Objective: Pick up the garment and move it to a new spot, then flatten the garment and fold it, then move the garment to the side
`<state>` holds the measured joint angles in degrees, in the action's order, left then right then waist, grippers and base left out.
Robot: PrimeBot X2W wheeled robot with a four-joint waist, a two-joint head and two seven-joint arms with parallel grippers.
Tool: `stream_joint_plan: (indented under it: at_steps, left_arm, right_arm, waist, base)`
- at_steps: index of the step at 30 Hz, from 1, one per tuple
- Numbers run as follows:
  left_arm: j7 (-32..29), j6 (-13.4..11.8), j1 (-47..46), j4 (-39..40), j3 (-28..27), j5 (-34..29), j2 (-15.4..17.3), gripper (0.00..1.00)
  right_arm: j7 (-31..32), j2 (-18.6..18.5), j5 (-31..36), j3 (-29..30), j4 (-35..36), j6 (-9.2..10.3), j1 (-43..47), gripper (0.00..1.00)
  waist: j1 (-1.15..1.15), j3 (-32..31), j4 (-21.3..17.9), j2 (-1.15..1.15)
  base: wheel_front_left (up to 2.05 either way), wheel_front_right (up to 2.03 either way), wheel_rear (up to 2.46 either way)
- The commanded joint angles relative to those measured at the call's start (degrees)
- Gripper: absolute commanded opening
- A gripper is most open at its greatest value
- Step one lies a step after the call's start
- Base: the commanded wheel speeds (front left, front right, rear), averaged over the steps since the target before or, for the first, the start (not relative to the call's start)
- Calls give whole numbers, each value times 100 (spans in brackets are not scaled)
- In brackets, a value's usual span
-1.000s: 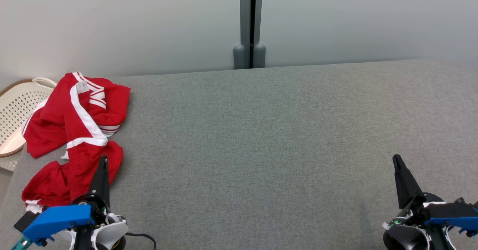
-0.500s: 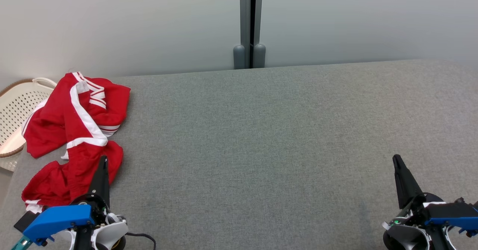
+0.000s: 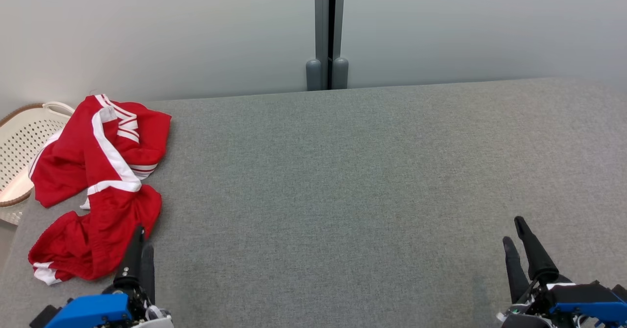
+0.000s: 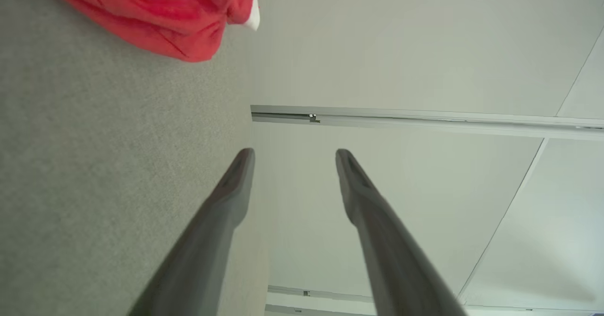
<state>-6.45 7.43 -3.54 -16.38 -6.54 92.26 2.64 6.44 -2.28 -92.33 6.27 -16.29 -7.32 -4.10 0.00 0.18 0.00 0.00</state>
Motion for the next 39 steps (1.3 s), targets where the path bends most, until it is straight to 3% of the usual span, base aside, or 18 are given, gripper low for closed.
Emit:
stream_joint_plan:
  at_steps: [1, 10, 16, 39]
  left_arm:
    - [8, 0, 34, -35, 9, -2, -5, 100]
    - [272, 1, 93, 50, 270, -171, 0, 100]
    - [433, -42, 91, 119, 381, -631, 4, 100]
    - [961, -480, 126, 500, 984, -3104, 15, 100]
  right_arm:
    - [-9, 4, 2, -10, -29, 1, 19, 100]
    - [-273, -5, 193, -147, -25, -2, 79, 100]
    - [-434, -11, 534, -151, -3, -4, 92, 100]
    - [-962, -32, 3177, -326, 374, -11, 208, 100]
  waist:
    - [0, 0, 0, 0]
    - [0, -32, 1, 0]
    - [0, -52, 3, 0]
    - [0, -103, 13, 0]
  base:
    - [0, 0, 0]
    - [0, 0, 0]
    - [0, 0, 0]
    - [0, 0, 0]
